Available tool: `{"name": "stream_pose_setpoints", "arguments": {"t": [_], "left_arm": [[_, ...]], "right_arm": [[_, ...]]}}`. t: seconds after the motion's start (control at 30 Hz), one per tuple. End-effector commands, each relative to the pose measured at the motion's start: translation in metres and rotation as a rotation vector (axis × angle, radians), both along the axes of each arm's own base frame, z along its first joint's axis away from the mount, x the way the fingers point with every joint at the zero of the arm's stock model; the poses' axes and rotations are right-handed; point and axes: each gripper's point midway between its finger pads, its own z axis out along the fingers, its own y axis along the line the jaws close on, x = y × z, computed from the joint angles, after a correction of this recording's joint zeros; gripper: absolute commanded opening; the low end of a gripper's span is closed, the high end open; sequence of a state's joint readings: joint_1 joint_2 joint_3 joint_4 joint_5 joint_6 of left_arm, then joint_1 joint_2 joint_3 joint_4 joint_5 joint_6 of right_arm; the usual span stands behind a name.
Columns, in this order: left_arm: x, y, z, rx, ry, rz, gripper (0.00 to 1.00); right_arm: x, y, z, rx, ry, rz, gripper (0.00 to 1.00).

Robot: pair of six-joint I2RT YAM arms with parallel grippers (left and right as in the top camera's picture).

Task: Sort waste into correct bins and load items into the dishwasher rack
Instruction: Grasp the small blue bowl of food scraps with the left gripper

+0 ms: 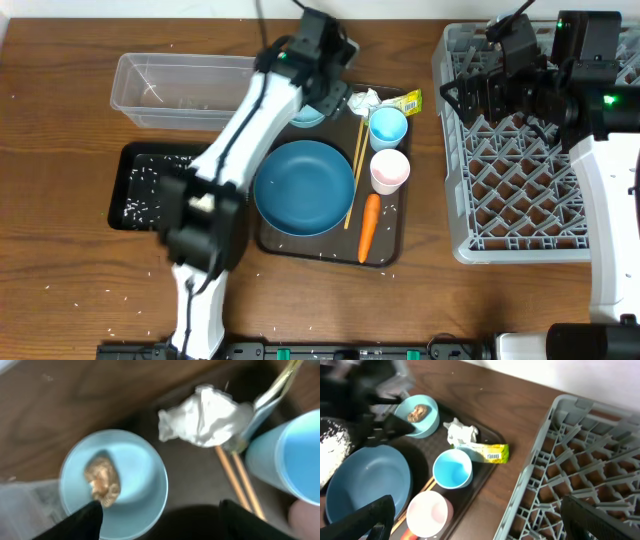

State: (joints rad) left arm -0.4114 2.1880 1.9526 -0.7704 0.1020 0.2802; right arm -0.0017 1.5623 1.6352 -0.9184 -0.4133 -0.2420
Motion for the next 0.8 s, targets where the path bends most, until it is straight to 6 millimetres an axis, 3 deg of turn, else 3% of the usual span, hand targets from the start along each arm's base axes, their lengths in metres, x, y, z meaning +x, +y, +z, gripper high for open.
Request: {"name": "stream_pose_setpoints", "arguments": {"t": [0.0, 0.13, 0.27, 0.33, 0.37, 0.4, 0.53, 0.67, 0.77], "left_arm": [[0.005, 0.008, -0.048, 0.108, 0.057, -0.042, 0.75], [0.004, 0.010, -0.080, 0.136, 0.107, -0.041, 0.75], [0.004, 0.010, -0.093, 0.142, 0.122, -0.041, 0.71], [0.004, 0.010, -0.095, 0.143, 0.125, -0.041, 0.58], [0.003, 0.010, -0.095, 0.143, 0.125, -0.042, 0.46], [0.004, 0.010, -0.095, 0.143, 0.124, -0.042, 0.31], [0.004, 0.010, -0.091, 0.142, 0.118, -0.038, 0.06], [0.006, 0.010, -0.073, 0.115, 0.098, 0.004, 0.06], [0.008, 0.008, -0.045, 0.074, 0.058, 0.053, 0.06]], "right_arm": [[-0.002, -0.002, 0.002, 0.005, 0.005, -0.010, 0.99], [-0.001, -0.004, 0.001, -0.008, 0.005, -0.022, 0.99], [0.000, -0.005, 0.002, -0.011, -0.001, -0.024, 0.99], [0.000, -0.005, 0.002, -0.011, -0.001, -0.024, 0.99], [0.000, -0.005, 0.002, -0.011, -0.001, -0.024, 0.99], [0.000, -0.005, 0.001, -0.012, -0.001, -0.025, 0.99], [0.001, -0.007, 0.001, -0.020, -0.001, -0.033, 0.99], [0.001, -0.008, 0.001, -0.025, -0.001, -0.037, 0.99], [0.001, -0.008, 0.001, -0.025, -0.001, -0.037, 0.99]]}}
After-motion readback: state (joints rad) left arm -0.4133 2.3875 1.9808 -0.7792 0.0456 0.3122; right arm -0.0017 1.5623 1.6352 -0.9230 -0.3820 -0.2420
